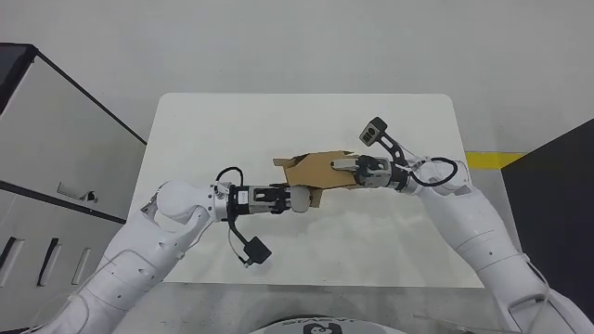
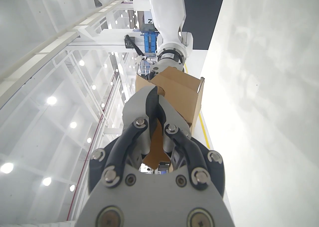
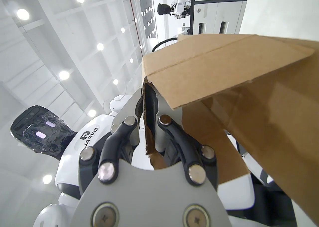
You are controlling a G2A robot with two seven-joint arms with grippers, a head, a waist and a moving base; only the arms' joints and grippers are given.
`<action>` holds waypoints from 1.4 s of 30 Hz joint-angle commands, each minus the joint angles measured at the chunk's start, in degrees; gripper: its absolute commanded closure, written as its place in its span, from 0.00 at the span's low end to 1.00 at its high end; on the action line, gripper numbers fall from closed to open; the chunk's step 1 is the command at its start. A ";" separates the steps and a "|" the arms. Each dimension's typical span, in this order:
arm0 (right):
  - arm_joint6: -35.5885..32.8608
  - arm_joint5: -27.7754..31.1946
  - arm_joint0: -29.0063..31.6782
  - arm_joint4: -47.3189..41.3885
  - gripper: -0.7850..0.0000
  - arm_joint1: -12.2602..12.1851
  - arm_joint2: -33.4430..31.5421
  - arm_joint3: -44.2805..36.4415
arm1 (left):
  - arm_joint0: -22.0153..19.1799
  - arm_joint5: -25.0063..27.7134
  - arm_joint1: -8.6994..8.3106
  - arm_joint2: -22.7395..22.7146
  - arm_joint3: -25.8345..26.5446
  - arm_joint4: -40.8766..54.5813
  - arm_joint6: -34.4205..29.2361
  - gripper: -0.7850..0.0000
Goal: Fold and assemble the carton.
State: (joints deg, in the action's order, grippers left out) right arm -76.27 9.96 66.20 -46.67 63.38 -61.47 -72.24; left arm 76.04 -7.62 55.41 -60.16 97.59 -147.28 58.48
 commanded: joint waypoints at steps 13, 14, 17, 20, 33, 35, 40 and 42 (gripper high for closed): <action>-5.73 -1.05 -0.18 1.33 1.00 -0.24 -0.35 0.23 | 1.71 -0.44 -0.62 -2.12 1.36 -0.07 -0.65 1.00; -5.62 -0.95 -0.16 1.35 1.00 -0.24 -0.46 0.23 | 1.78 -0.38 -0.65 -2.19 1.47 -0.11 -0.54 1.00; -4.73 -0.51 0.04 1.14 1.00 -0.26 -0.96 0.14 | 2.08 -0.14 -0.77 -2.45 1.81 -0.07 -0.35 1.00; -3.31 -0.52 0.02 3.36 1.00 -0.43 -1.26 -0.24 | 2.38 0.16 -0.90 -2.76 2.13 -0.13 -0.26 1.00; -3.14 -2.26 0.32 6.84 1.00 -0.79 -1.32 -1.63 | 2.96 0.23 -1.26 -3.81 2.77 -0.02 -0.18 1.00; -3.22 -2.35 0.34 7.21 1.00 -0.82 -1.27 -1.67 | 2.98 0.32 -1.30 -3.86 2.87 -0.07 -0.05 1.00; -2.98 -2.92 0.44 8.84 1.00 -0.89 -0.81 -1.96 | 2.96 0.15 -1.36 -3.79 3.27 -0.09 0.49 1.00; -2.83 -3.15 0.47 9.50 1.00 -0.89 -0.52 -2.05 | 2.86 0.31 -1.33 -3.38 3.53 -0.14 0.76 1.00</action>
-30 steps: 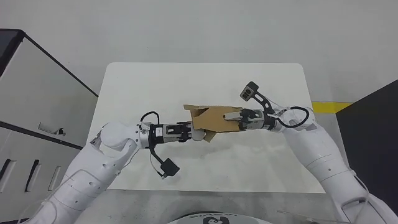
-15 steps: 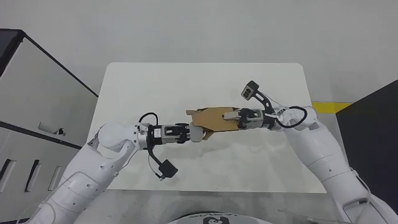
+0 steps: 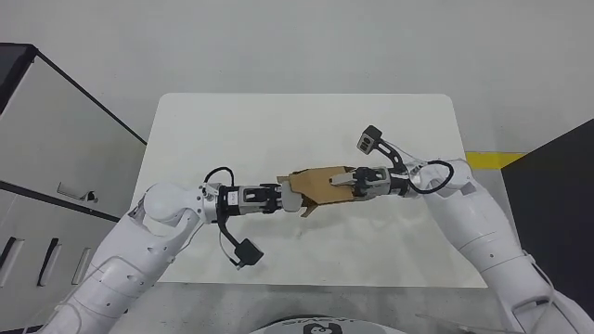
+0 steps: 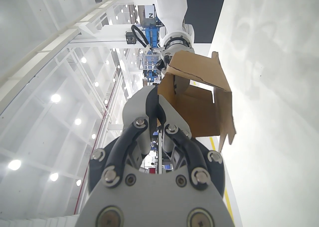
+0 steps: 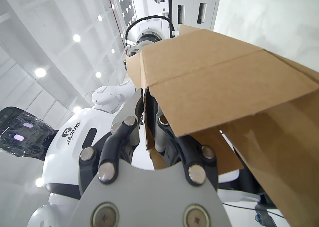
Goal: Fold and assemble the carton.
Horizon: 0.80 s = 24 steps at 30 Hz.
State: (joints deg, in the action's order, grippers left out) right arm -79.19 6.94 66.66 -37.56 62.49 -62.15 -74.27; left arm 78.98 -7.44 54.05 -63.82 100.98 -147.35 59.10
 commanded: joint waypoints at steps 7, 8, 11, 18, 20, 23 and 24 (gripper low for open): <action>0.89 -0.70 -0.33 1.90 1.00 0.18 1.48 -0.38 | -2.34 1.07 0.63 3.60 0.87 -1.38 0.13 1.00; 0.92 -0.73 -0.39 2.06 1.00 0.19 1.58 -0.36 | -2.68 1.16 0.72 4.04 0.70 -1.56 -0.01 1.00; 1.37 -0.49 -0.39 2.19 1.00 0.20 1.61 -0.22 | -3.32 1.01 0.92 4.71 -0.12 -1.65 -0.82 1.00; -0.22 0.77 0.45 -1.95 1.00 0.07 0.14 0.57 | -2.22 -0.45 0.46 2.16 -1.40 -0.66 -1.58 1.00; -1.15 1.45 0.63 -3.21 1.00 0.05 -0.29 0.65 | -1.66 -0.52 0.25 1.31 -1.62 -0.49 -1.41 1.00; -2.28 2.38 0.76 -4.46 1.00 0.03 -0.73 0.58 | -1.00 -0.73 0.03 0.40 -1.59 -0.27 -1.37 1.00; -2.63 2.72 0.78 -4.78 1.00 0.02 -0.85 0.51 | -0.83 -0.87 -0.01 0.18 -1.55 -0.22 -1.48 1.00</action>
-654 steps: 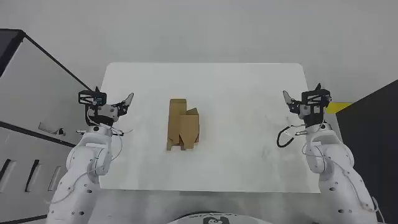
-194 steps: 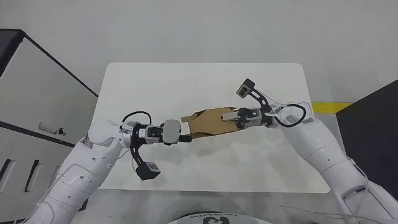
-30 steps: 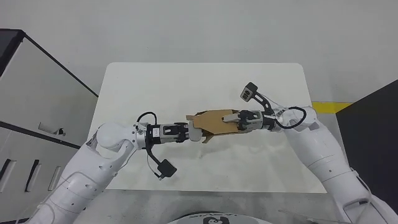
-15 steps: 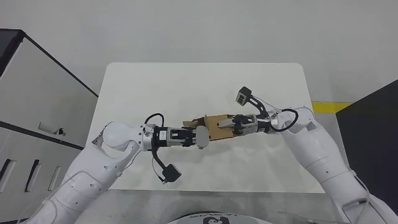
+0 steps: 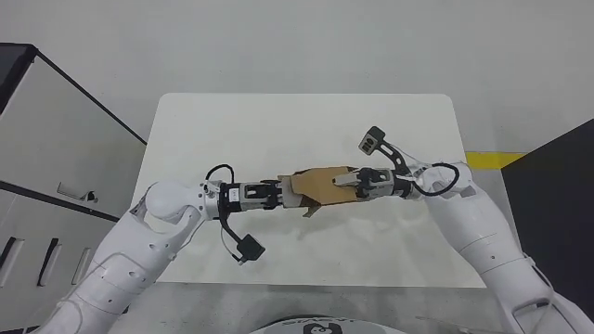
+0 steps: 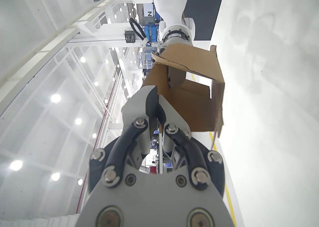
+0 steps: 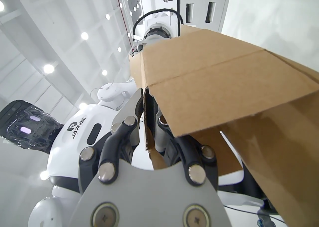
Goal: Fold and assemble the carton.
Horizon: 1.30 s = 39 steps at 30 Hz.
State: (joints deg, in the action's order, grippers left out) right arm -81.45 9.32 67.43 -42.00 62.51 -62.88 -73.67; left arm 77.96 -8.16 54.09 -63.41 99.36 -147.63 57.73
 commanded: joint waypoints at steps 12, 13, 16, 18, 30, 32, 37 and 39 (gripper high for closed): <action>-5.91 3.97 0.07 -0.54 1.00 -0.06 0.01 -1.37 | 0.26 -1.26 -0.12 -0.69 0.35 0.26 -0.50 1.00; -6.26 4.17 0.12 -0.53 1.00 -0.08 0.01 -1.44 | 0.24 -1.29 -0.12 -0.66 0.32 0.26 -0.51 1.00; -6.55 4.57 0.25 -0.35 1.00 -0.17 0.08 -1.80 | 0.15 -1.40 -0.12 -0.67 0.31 0.14 -0.69 1.00; -6.55 4.65 0.33 -0.14 1.00 -0.29 0.19 -2.08 | 0.11 -1.48 -0.12 -0.72 0.39 0.09 -0.74 1.00; -6.55 5.14 0.39 -0.02 1.00 -1.60 2.17 -4.12 | -0.87 -1.08 0.16 0.96 0.75 -0.42 -0.47 1.00; -6.55 5.02 0.24 0.12 1.00 -1.85 2.67 -4.21 | -1.33 -0.90 0.27 1.55 0.78 -0.69 -0.35 1.00; -6.55 4.96 -0.23 0.08 1.00 -2.42 3.69 -4.20 | -2.39 -0.70 0.51 2.55 0.64 -0.83 -0.40 1.00; -6.55 4.82 -0.38 0.12 1.00 -2.64 4.04 -4.12 | -2.65 -0.70 0.55 2.63 0.57 -0.80 -0.43 1.00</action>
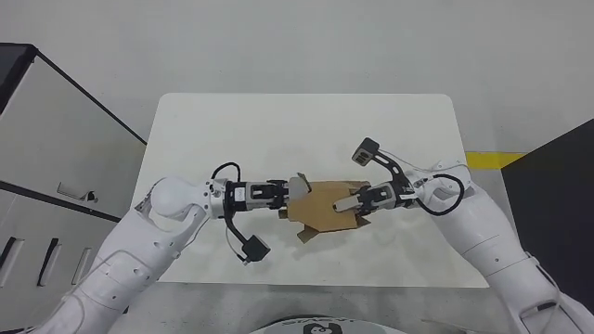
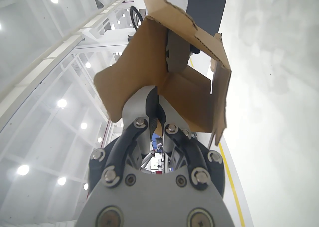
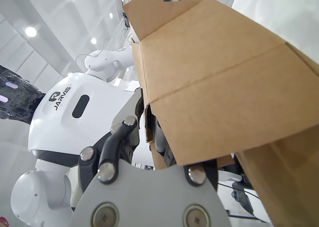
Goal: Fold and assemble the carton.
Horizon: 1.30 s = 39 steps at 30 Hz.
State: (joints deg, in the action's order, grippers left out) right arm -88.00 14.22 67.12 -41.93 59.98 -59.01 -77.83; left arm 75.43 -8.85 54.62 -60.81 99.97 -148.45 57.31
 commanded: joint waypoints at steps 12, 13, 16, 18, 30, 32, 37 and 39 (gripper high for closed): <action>0.00 -0.52 -1.08 0.13 1.00 -1.11 2.14 -0.23 | -0.68 -0.16 0.10 0.04 -0.44 0.29 -0.43 1.00; 0.00 -0.52 -1.19 0.07 1.00 -1.19 2.34 -0.29 | -0.80 -0.10 0.13 0.17 -0.46 0.27 -0.38 1.00; 0.00 -0.51 -1.54 0.01 1.00 -1.43 2.98 -0.46 | -1.17 0.00 0.23 0.59 -0.64 0.35 -0.27 1.00; 0.00 -0.47 -1.75 -0.06 1.00 -1.60 3.47 -0.63 | -1.45 0.02 0.29 0.78 -0.82 0.34 -0.22 1.00; 0.00 1.08 -2.16 -3.17 1.00 -2.06 2.58 2.68 | -0.63 -1.02 -0.30 -3.21 -1.40 1.78 -1.22 1.00; 0.00 1.44 -2.02 -4.07 1.00 -2.08 2.22 3.19 | 0.39 -1.15 -0.63 -4.82 -1.10 2.03 -1.29 1.00; 0.00 1.96 -1.87 -6.33 1.00 -2.22 1.42 4.25 | 3.27 -1.33 -1.34 -8.24 -0.22 3.01 -1.05 1.00; 0.00 1.89 -1.97 -7.03 1.00 -2.22 1.20 4.60 | 3.81 -1.18 -1.46 -8.65 0.03 3.02 -0.74 1.00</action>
State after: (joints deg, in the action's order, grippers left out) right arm -88.00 16.15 65.19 -48.74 57.76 -57.74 -73.34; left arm 79.06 -10.09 53.19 -69.36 99.92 -145.41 56.45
